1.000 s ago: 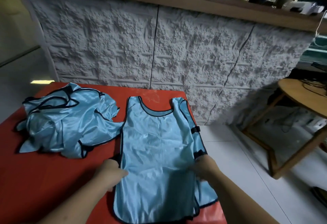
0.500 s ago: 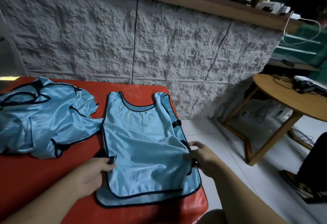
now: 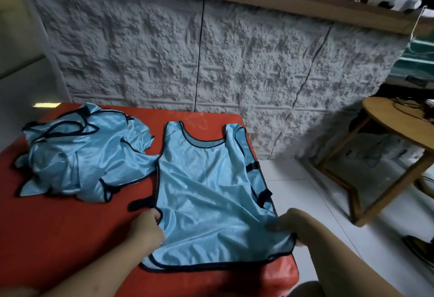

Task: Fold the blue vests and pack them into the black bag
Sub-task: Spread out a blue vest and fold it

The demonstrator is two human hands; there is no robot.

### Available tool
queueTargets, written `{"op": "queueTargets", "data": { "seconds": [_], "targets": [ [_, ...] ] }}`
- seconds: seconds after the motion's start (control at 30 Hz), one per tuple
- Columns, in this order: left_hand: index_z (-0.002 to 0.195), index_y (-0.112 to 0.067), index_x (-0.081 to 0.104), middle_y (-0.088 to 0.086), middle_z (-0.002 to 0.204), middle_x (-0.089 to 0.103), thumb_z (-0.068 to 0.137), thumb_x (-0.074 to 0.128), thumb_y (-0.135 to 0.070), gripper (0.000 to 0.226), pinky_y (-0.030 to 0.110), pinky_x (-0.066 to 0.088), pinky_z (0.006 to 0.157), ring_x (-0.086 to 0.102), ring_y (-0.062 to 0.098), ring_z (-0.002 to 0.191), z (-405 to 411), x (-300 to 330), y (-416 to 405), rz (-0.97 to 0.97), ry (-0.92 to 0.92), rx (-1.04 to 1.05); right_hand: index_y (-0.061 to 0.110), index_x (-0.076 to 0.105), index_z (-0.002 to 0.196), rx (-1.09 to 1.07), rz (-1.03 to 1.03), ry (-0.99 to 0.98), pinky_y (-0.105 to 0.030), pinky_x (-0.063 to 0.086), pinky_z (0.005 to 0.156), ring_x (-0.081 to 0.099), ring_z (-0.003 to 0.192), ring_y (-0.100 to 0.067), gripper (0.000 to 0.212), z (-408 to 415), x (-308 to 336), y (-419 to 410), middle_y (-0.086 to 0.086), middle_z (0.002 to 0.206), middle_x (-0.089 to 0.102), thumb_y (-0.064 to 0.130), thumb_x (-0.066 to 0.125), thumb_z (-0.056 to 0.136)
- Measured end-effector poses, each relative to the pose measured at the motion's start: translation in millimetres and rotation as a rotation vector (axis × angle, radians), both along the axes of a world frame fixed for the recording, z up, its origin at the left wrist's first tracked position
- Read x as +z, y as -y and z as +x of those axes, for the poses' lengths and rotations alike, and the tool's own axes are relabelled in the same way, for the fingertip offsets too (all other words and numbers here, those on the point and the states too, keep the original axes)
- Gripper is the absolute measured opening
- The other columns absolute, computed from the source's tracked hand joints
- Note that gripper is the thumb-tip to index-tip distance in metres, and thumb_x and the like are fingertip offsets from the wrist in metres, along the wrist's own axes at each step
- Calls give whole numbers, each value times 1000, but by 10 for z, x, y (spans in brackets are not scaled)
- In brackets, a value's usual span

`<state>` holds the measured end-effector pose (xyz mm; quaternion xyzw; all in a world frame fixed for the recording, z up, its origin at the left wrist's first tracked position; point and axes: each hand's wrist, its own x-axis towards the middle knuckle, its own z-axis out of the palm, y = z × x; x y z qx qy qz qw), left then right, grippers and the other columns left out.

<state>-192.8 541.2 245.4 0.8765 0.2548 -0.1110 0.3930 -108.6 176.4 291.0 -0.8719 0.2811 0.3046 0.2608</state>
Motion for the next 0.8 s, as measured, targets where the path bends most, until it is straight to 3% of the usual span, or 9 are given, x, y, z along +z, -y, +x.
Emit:
{"op": "queueTargets", "data": {
  "seconds": [0.1, 0.17, 0.27, 0.37, 0.47, 0.53, 0.6, 0.7, 0.8],
  "targets": [
    [110, -17, 65, 1, 105, 65, 81, 59, 2, 35, 24, 48, 64, 62, 20, 89, -45, 34, -123, 124, -35, -7, 3, 62, 106, 155, -111, -123, -27, 51, 54, 65, 71, -25, 60, -81, 81, -69, -14, 82, 66, 38, 91, 68],
    [90, -17, 60, 4, 101, 67, 82, 52, -1, 20, 27, 49, 67, 63, 23, 88, -89, 84, -171, 194, -41, -7, 5, 58, 101, 290, -221, -136, -25, 47, 51, 59, 61, -21, 52, -135, 116, -126, -9, 64, 61, 37, 88, 73],
    [81, -16, 53, 6, 93, 67, 81, 50, -3, 13, 30, 54, 68, 66, 26, 86, -145, 99, -235, 238, -35, -5, 7, 64, 90, 346, -230, -83, -25, 50, 54, 58, 60, -17, 36, -163, 133, -208, -4, 68, 61, 25, 89, 71],
    [96, -13, 52, 6, 96, 65, 80, 52, -4, 18, 32, 55, 72, 65, 26, 87, -173, 157, -246, 295, -26, -39, 6, 72, 88, 318, -180, 134, -27, 56, 65, 66, 69, -16, 39, -113, 138, -294, -6, 80, 72, 36, 88, 69],
    [105, -18, 41, 6, 112, 54, 81, 64, -13, 34, 32, 52, 87, 59, 25, 104, -179, 228, -164, 460, -15, -142, 13, 73, 84, 352, -112, 448, -26, 50, 67, 65, 77, -20, 23, -14, 148, -401, -4, 86, 72, 35, 74, 83],
    [111, -25, 43, 0, 117, 47, 80, 71, -29, 42, 30, 46, 96, 50, 22, 114, -154, 251, -115, 627, 114, -268, 14, 76, 96, 367, -111, 631, -28, 50, 78, 67, 91, -25, 17, 68, 120, -483, -5, 100, 75, 26, 66, 91],
    [112, -33, 48, -9, 118, 45, 80, 72, -38, 40, 27, 42, 99, 45, 16, 118, -96, 270, -54, 572, 229, -425, 18, 76, 112, 338, -81, 757, -29, 49, 84, 68, 99, -25, 24, 188, 70, -578, -5, 112, 75, 18, 59, 95],
    [104, -38, 45, -15, 114, 43, 81, 64, -42, 31, 24, 40, 101, 44, 10, 121, 9, 278, 47, 486, 159, -591, 15, 76, 95, 333, -52, 689, -32, 54, 80, 65, 84, -25, 25, 416, -80, -709, -8, 94, 74, 8, 52, 92],
    [109, -38, 44, -12, 115, 42, 79, 61, -40, 35, 29, 43, 100, 44, 13, 128, 112, 272, 101, 522, 44, -670, 16, 75, 102, 325, -123, 503, -32, 55, 81, 67, 98, -30, 22, 631, -225, -794, -6, 106, 73, 17, 58, 89]
  ]
}}
